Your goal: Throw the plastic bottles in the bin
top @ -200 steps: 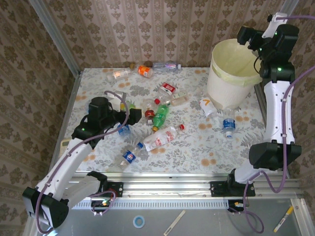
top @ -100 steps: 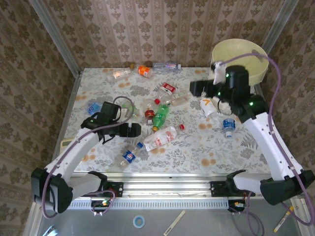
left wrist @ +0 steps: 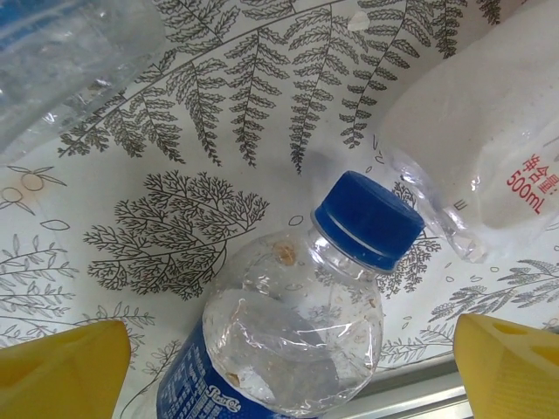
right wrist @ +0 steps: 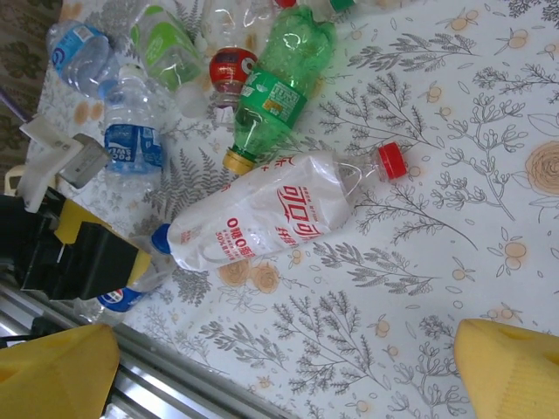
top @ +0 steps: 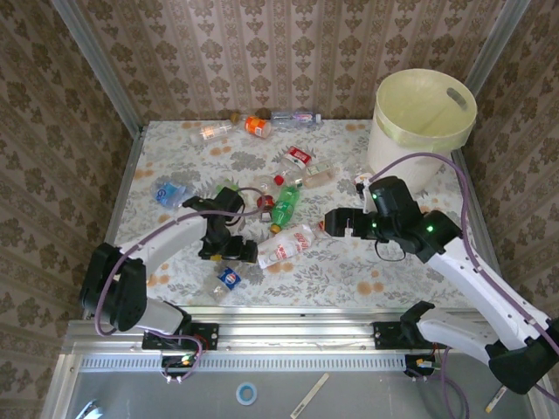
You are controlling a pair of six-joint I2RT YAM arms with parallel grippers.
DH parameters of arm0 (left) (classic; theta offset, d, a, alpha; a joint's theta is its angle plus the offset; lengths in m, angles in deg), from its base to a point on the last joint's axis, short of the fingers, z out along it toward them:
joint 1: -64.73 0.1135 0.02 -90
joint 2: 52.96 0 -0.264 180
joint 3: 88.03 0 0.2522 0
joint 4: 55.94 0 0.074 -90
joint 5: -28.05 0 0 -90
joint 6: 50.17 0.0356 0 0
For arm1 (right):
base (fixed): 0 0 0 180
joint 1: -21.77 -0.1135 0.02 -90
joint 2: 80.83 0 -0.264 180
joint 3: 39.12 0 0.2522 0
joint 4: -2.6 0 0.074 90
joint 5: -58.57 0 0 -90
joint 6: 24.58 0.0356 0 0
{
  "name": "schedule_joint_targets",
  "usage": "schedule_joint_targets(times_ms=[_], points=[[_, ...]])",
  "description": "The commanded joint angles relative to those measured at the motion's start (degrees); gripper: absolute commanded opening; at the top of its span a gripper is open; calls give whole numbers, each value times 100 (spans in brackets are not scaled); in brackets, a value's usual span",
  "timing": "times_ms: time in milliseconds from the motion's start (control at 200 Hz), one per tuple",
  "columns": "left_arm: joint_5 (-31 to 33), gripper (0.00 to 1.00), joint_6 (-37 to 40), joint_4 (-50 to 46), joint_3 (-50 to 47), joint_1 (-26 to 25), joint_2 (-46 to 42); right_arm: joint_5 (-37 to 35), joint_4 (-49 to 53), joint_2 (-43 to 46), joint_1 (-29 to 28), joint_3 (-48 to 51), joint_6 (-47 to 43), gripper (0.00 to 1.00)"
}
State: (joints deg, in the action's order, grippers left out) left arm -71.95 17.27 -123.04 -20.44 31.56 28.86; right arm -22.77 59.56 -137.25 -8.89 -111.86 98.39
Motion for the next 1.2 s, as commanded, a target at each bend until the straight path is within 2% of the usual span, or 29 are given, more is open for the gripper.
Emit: schedule_joint_targets(times_ms=[0, 225, 405, 590, 705, 900, 1090, 1190], points=[[282, 93, -47, -465, 105, -121, 103, 43, 357, 301, -46, 169, 284, 100], [92, 90, -86, -83, -319, -243, 95, 183, 557, 606, -55, 311, 350, 100], [-75, 84, 50, 209, -573, -252, 224, 193, 811, 761, -70, 389, 431, 100], [-233, 71, 167, 475, -685, -235, 457, -116, 767, 964, -263, 572, 943, 100], [-462, 54, 193, 520, -752, -190, 302, -512, 559, 1050, -734, 790, 1550, 100], [-706, 34, 105, 425, -678, -140, -506, -1432, -138, 882, -2049, 1038, 2175, 100], [-860, 32, 0, 22, -129, 10, -1857, -1561, -1283, 204, -3000, 858, 2103, 100], [-1152, 33, -351, 289, 342, 106, -2391, -1746, -1923, -185, -3589, 675, 1839, 100]])
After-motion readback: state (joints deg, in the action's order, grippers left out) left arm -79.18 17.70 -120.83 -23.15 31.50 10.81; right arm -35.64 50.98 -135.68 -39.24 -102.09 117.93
